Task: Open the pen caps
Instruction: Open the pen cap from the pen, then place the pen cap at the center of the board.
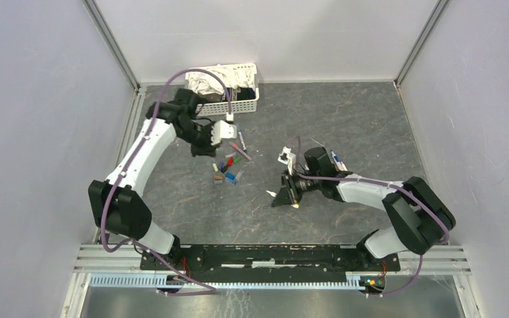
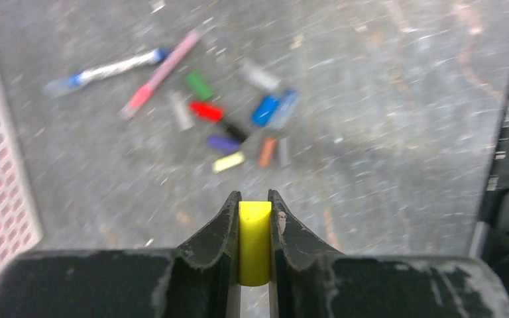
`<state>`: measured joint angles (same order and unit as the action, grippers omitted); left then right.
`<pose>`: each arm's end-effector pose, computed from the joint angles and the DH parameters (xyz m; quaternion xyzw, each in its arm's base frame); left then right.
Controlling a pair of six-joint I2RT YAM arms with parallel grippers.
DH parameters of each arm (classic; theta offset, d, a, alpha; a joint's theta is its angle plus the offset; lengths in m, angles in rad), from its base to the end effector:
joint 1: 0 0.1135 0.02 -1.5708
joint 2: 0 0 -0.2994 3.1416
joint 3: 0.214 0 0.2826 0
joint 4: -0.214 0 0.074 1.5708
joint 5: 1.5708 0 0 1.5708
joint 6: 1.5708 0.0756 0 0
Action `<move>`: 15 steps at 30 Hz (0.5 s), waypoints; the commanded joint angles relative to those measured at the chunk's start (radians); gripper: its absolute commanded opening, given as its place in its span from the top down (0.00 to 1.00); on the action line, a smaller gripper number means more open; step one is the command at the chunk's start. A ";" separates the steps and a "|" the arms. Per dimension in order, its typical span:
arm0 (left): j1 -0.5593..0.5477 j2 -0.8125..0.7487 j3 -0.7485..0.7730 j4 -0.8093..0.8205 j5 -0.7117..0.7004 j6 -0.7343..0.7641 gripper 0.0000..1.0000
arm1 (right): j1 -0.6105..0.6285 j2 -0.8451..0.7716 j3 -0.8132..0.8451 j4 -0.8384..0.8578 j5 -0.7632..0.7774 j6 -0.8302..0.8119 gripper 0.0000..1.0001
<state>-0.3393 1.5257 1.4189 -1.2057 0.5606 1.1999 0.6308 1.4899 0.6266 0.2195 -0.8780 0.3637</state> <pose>0.2910 -0.1453 0.3094 0.6887 0.6596 -0.1977 0.2269 0.2231 0.2349 0.1677 -0.2961 0.7772 0.5272 0.1743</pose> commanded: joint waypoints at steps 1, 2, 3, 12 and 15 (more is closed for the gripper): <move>0.094 0.011 0.057 -0.037 -0.072 0.096 0.98 | -0.038 -0.106 -0.088 -0.163 0.050 -0.105 1.00; 0.095 0.006 0.035 -0.015 -0.058 0.091 0.98 | -0.044 -0.119 -0.095 -0.161 0.057 -0.103 1.00; 0.094 0.004 0.016 -0.008 -0.021 0.086 0.98 | -0.046 -0.128 -0.094 -0.154 0.061 -0.100 1.00; 0.054 0.006 -0.298 0.440 0.036 -0.169 0.93 | -0.062 -0.232 0.025 -0.263 0.584 -0.118 1.00; 0.047 0.041 -0.351 0.549 -0.015 -0.218 0.92 | -0.075 -0.257 0.026 -0.268 0.763 -0.108 1.00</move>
<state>-0.2844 1.5410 1.1084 -0.8795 0.5732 1.1007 0.5709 1.2854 0.6128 -0.0231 -0.4431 0.2680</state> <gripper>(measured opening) 0.209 0.207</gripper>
